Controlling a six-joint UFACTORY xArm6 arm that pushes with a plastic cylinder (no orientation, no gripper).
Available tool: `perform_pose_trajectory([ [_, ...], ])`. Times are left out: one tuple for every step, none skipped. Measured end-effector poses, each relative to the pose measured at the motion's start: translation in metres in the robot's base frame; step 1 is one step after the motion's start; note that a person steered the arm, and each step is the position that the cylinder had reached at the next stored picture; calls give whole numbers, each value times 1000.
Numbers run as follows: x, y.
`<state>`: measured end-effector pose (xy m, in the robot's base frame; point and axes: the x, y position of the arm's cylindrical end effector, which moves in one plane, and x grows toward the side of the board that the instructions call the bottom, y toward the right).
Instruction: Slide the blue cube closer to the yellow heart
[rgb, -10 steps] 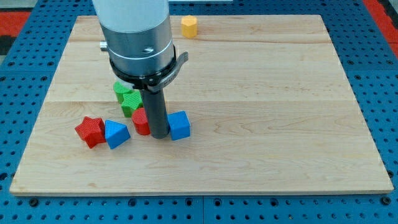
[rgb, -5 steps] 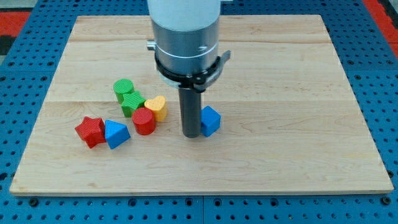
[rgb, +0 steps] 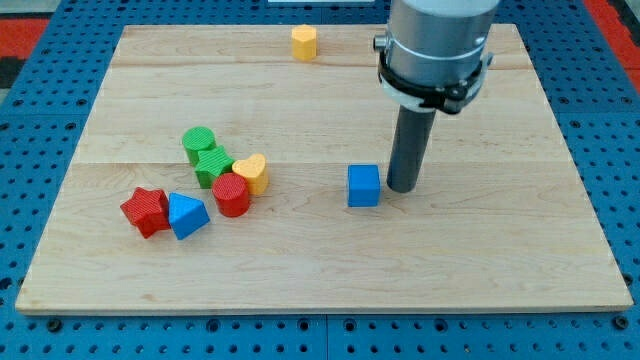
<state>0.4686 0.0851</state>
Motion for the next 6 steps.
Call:
perform_pose_trajectory([
  [0, -46],
  [-1, -57],
  [2, -20],
  [51, -18],
  [65, -47],
  [55, -65],
])
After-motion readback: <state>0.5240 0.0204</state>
